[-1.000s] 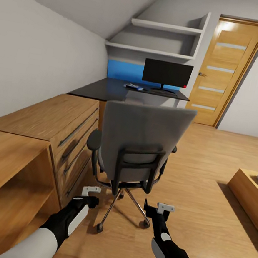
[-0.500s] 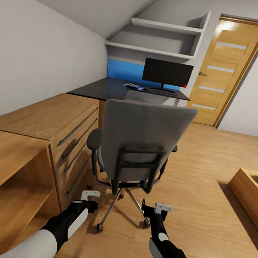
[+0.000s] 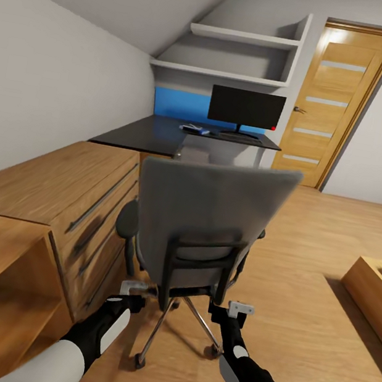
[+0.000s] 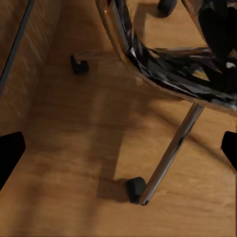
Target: In the bedroom, organize the workspace by keeping the computer under the desk, ensuring the monitor is on the desk, placing the keyboard on the desk next to the monitor, placing the mouse on the desk next to the keyboard, moving the folder from the swivel chair onto the desk next to the mouse, stacking the notebook on top of the folder with the pen on top of the notebook, and positioning the swivel chair next to the desk.
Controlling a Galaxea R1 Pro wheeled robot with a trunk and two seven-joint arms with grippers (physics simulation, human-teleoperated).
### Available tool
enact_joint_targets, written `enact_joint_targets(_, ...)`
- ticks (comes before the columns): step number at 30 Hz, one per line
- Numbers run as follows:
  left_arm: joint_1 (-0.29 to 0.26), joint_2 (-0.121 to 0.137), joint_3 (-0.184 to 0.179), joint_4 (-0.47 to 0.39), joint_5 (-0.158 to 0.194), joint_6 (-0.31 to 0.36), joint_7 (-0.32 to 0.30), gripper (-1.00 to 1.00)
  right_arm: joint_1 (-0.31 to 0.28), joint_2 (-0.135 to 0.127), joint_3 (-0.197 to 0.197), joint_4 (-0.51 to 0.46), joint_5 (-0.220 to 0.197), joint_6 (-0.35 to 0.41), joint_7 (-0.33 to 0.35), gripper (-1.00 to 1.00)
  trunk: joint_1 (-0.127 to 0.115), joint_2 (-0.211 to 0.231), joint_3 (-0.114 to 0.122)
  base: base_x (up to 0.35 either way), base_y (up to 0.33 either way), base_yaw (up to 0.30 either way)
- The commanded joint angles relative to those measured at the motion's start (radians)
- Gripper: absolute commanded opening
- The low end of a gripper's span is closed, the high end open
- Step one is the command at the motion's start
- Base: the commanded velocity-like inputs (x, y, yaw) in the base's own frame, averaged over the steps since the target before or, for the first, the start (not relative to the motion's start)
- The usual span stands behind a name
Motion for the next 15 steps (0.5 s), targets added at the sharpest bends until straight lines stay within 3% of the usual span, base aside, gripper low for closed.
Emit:
enact_joint_targets(1,0.0,0.0,-0.003,-0.002,0.01,0.003,0.008,1.0,-0.001,0.0,0.009,0.0,-0.003,-0.002,-0.008,1.0,0.0,0.0,-0.001,0.316,-0.049,-0.117)
enact_joint_targets(15,0.0,0.0,-0.003,-0.002,0.007,-0.009,0.01,1.0,-0.001,0.0,0.008,0.002,-0.003,-0.003,-0.008,1.0,0.0,0.0,-0.001,0.304,-0.169,-0.143)
